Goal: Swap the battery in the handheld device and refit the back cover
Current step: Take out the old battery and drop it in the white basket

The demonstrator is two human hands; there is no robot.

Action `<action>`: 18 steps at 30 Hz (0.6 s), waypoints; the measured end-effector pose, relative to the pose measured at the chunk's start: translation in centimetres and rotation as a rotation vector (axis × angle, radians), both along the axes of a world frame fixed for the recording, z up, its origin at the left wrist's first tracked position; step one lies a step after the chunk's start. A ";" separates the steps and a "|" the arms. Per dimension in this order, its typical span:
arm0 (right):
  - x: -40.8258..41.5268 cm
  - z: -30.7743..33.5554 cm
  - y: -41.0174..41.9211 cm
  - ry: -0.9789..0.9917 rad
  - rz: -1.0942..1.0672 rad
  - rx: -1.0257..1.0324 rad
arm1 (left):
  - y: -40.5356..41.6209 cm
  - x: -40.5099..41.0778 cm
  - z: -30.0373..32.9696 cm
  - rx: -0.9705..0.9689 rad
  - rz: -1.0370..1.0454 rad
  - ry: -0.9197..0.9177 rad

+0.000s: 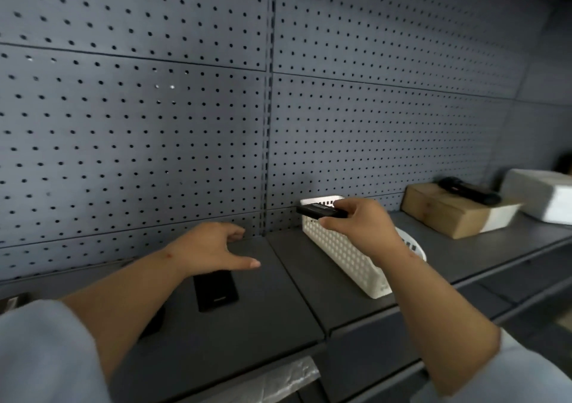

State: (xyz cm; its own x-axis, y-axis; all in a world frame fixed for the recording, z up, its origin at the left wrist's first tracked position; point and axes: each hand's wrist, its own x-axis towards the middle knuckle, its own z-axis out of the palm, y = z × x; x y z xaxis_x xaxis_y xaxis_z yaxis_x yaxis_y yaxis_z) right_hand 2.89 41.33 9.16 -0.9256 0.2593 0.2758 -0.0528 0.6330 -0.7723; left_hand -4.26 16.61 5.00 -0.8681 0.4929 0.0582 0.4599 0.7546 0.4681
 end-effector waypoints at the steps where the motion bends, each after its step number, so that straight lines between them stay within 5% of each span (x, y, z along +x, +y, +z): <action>1: 0.0 -0.1 1.0 -0.009 -0.019 0.007 | 0.9 -0.3 -0.1 -0.002 -0.013 0.005; 18: -5.0 -4.7 9.1 -0.317 -0.126 0.240 | 8.3 -4.3 -2.3 0.017 -0.052 -0.035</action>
